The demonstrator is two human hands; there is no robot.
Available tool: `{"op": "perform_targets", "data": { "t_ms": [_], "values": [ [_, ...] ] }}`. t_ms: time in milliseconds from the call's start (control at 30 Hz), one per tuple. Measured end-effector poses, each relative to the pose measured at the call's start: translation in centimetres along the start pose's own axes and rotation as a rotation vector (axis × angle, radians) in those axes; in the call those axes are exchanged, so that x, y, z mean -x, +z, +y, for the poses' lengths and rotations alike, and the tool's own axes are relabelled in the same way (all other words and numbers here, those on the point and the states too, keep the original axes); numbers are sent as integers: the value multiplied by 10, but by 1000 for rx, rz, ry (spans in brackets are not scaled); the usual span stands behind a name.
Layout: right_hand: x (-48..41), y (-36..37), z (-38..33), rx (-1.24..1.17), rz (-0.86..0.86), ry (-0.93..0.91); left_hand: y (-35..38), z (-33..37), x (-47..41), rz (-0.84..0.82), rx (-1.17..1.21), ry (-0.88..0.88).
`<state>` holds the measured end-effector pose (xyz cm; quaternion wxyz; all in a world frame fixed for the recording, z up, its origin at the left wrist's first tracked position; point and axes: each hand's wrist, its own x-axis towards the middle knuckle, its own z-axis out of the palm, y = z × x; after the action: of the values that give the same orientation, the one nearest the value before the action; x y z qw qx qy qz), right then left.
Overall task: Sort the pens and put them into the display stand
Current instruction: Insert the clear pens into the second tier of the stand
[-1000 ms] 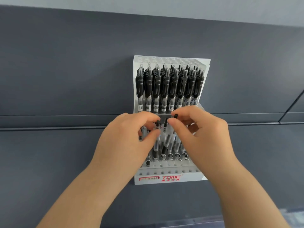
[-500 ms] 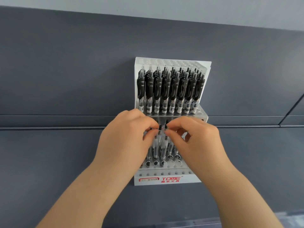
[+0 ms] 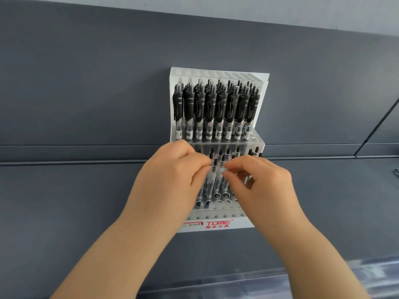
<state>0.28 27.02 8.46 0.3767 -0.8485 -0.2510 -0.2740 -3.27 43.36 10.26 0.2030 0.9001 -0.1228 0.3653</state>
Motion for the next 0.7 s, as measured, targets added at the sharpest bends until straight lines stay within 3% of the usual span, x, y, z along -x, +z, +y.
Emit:
{"op": "perform_targets", "data": {
  "t_ms": [467,700],
  "values": [
    [32,-47,63,88,-56,47,63,71,8,-146,-76,155],
    [43,-119,135,214,-203,79,128,151,2,-218,-114,89]
  ]
}}
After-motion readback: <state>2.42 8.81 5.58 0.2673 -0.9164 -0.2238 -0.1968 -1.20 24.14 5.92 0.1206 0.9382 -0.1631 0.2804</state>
